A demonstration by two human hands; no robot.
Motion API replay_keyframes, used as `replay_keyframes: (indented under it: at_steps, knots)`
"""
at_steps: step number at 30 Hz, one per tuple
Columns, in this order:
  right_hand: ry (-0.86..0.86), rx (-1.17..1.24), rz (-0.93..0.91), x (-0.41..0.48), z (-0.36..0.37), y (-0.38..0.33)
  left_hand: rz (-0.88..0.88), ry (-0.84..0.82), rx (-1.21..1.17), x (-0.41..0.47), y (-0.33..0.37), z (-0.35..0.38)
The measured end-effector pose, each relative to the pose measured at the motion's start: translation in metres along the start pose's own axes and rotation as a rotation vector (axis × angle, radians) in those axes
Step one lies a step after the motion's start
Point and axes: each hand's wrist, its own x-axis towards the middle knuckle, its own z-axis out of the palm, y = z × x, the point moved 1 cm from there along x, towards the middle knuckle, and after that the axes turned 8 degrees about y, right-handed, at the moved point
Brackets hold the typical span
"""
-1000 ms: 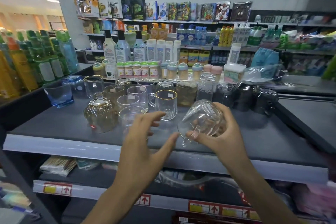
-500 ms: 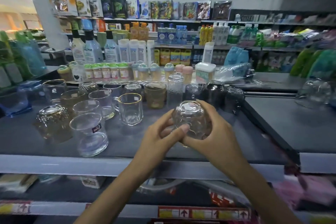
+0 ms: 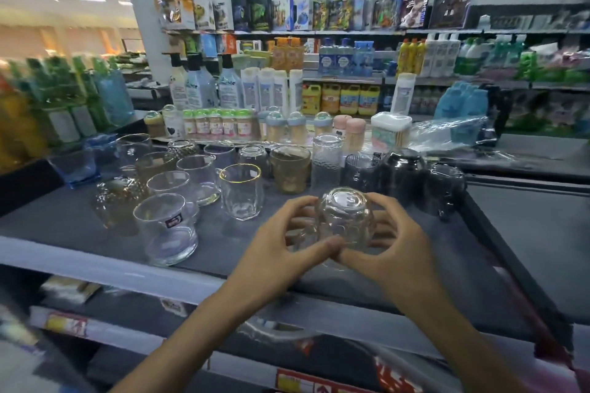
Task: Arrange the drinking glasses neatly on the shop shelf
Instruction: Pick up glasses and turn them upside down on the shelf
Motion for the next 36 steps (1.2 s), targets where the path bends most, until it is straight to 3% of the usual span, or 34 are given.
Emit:
replay_keyframes:
  at_steps: [7,11,21,28,36]
  knots:
    - [-0.053,-0.031,-0.208,-0.015,0.063,-0.053,0.048,0.184,0.06,-0.028,-0.002,-0.083]
    - [-0.018,-0.068,-0.248,-0.029,0.098,-0.078,0.091,0.166,0.116,-0.034,-0.014,-0.127]
    - [0.059,-0.009,0.031,-0.041,0.154,-0.067,0.226,0.154,0.312,-0.044,-0.043,-0.14]
    - [-0.016,0.084,0.168,-0.019,0.143,-0.049,0.051,0.204,0.259,-0.046,-0.06,-0.146]
    - [-0.102,0.076,0.184,0.001,0.151,-0.032,0.023,0.25,0.425,-0.053,-0.054,-0.132]
